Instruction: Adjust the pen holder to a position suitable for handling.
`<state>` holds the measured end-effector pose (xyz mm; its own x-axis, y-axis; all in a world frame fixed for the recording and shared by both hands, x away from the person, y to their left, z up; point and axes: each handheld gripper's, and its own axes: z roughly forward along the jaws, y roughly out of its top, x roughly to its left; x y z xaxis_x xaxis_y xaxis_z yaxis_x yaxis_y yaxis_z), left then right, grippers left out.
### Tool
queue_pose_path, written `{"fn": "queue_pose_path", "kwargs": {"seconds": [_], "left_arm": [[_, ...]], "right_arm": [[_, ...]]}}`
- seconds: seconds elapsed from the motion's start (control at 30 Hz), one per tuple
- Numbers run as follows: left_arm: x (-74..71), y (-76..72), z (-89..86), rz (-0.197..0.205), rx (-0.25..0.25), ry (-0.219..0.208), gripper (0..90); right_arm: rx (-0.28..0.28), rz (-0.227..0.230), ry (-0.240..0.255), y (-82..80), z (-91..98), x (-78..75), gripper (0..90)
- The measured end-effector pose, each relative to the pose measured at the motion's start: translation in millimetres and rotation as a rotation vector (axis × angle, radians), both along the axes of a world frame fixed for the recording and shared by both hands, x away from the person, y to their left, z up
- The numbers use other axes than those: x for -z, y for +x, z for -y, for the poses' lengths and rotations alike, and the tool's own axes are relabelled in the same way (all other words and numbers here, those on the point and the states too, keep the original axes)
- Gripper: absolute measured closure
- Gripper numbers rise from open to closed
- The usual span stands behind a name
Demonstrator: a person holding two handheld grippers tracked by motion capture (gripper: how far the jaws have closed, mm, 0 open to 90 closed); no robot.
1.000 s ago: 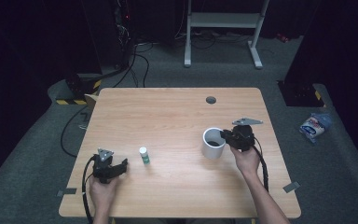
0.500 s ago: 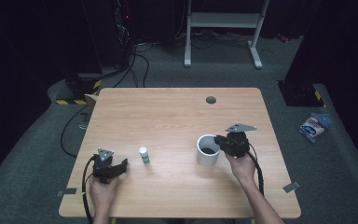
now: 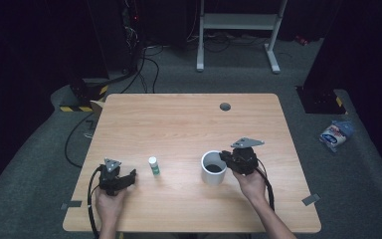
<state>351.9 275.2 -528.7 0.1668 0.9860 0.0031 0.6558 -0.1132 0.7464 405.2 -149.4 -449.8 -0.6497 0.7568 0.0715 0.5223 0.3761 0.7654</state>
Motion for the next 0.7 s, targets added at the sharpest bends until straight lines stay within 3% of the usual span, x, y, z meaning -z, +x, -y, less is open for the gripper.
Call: {"fn": "queue_pose_path", "kwargs": {"seconds": [0.43,0.53,0.57,0.7], "left_arm": [[0.0,0.0,0.0,0.000,0.000,0.000,26.6],[0.0,0.0,0.0,0.000,0.000,0.000,26.6],[0.0,0.0,0.0,0.000,0.000,0.000,26.6],[0.0,0.0,0.0,0.000,0.000,0.000,26.6]], "right_arm": [[-0.058,-0.001,0.008,-16.4,-18.0,1.3,80.3],[-0.063,-0.002,0.009,-17.9,-18.6,1.2,75.6],[-0.064,0.021,0.009,-19.1,-17.3,1.2,66.0],[-0.056,0.038,0.046,-21.6,-12.9,-0.7,56.7]]}}
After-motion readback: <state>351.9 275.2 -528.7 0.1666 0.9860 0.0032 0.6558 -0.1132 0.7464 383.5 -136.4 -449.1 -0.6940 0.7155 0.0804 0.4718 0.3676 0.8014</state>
